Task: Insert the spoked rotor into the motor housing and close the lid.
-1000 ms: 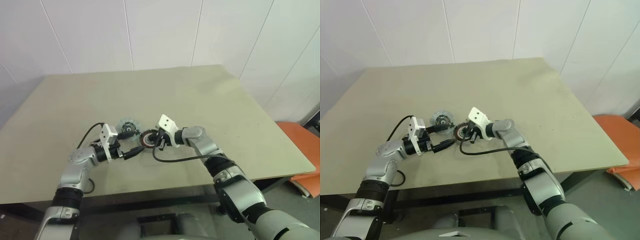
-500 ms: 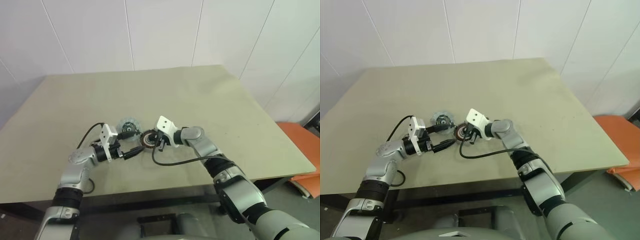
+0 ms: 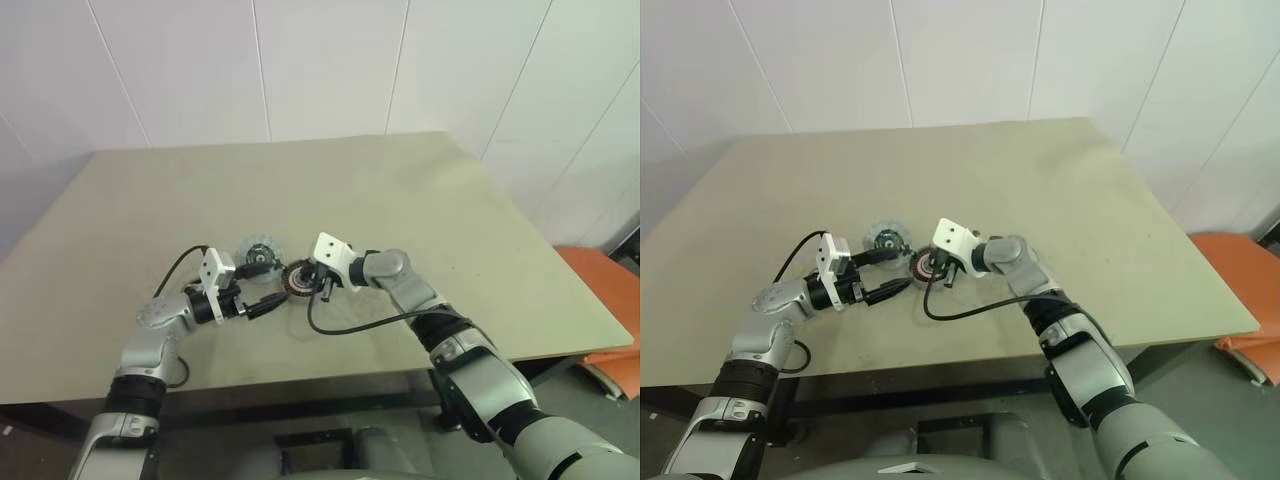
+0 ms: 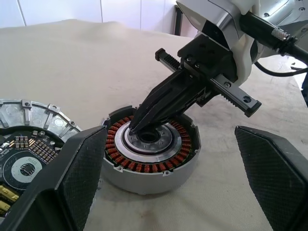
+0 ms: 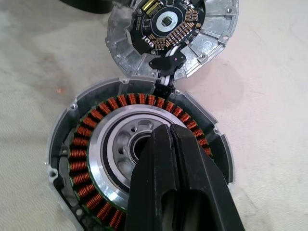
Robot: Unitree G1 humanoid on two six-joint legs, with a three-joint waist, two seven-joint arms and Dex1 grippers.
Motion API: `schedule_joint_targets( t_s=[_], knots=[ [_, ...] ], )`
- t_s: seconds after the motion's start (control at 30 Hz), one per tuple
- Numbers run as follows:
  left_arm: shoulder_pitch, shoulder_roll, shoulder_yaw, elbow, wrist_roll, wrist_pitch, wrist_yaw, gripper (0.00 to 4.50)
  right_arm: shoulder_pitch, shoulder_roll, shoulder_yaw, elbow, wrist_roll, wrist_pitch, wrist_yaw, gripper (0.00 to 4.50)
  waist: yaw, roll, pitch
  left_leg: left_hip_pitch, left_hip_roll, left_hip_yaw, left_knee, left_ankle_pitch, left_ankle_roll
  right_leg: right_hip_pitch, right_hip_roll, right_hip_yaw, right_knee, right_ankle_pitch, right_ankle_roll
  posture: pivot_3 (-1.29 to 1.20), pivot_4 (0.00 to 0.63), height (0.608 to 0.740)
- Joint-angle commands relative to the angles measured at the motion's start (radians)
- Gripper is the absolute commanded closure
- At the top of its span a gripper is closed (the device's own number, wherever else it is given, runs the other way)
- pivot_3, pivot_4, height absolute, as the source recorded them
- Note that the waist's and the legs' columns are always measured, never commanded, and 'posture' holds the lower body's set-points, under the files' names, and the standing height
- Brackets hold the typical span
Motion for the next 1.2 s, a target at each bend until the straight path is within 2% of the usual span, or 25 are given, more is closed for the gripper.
schedule_joint_targets(
  t_s=[0.03,0.17,0.57,0.73,0.83,0.93,1.1,1.2],
  knots=[
    [-0.012,0.009,0.010,-0.013,0.000,-0.015,-0.002,0.00,0.022,-0.047,0.027,0.057,-0.053,0.023,-0.002,4.46,0.003,0.000,0.000,0.001,0.000,0.000,0.000,0.000,0.000,0.002,0.000,0.000,0.000,0.000,0.000,0.00,0.000,0.740],
    [-0.014,0.010,0.009,-0.011,0.001,-0.016,-0.002,0.00,0.033,-0.060,0.032,0.056,-0.052,0.027,0.006,4.46,0.006,0.000,0.000,0.013,0.000,-0.001,-0.002,0.000,0.000,0.014,-0.001,-0.001,-0.006,-0.001,0.000,0.00,0.000,0.740],
    [-0.023,0.011,0.006,0.002,0.005,-0.022,-0.006,0.00,0.051,-0.076,0.035,0.024,-0.047,0.060,0.059,4.46,0.008,0.000,-0.001,0.013,0.000,-0.002,-0.003,0.000,0.000,0.015,-0.002,-0.001,-0.007,-0.001,0.000,0.00,0.000,0.740],
    [-0.024,0.012,0.006,0.002,0.005,-0.022,-0.005,0.00,0.033,-0.021,-0.057,-0.011,0.054,0.088,0.042,4.46,0.009,0.000,-0.001,0.012,0.000,-0.001,-0.003,0.000,0.000,0.015,-0.002,-0.001,-0.007,-0.001,0.000,0.00,0.000,0.740],
    [-0.024,0.007,0.015,-0.009,-0.010,-0.014,-0.001,0.00,0.014,0.029,-0.151,-0.093,0.184,0.173,0.071,4.46,0.008,0.001,0.000,0.011,0.000,-0.001,-0.003,0.000,0.000,0.012,-0.002,-0.001,-0.007,-0.001,0.000,0.00,0.000,0.740],
    [-0.028,-0.007,0.040,-0.027,-0.052,0.010,0.006,0.00,0.009,0.051,-0.190,-0.182,0.271,0.256,0.119,4.46,0.003,0.002,0.002,0.008,0.001,-0.001,-0.005,0.000,0.000,0.009,-0.001,-0.001,-0.006,-0.001,0.000,0.00,0.000,0.740],
    [0.002,0.012,0.067,-0.100,-0.120,0.096,-0.003,0.00,-0.012,0.031,-0.151,-0.228,0.259,0.269,0.145,4.46,0.002,0.001,0.001,-0.005,0.001,-0.001,-0.004,0.000,0.000,-0.005,0.000,-0.001,-0.004,0.002,0.003,0.00,0.000,0.740],
    [0.053,0.022,0.095,-0.175,-0.160,0.145,0.014,0.00,-0.033,0.012,-0.130,-0.241,0.250,0.255,0.174,4.46,-0.002,0.002,0.001,-0.006,0.001,-0.001,-0.005,0.000,0.000,-0.006,-0.001,-0.001,-0.005,0.003,0.001,0.00,0.000,0.740]
  ],
)
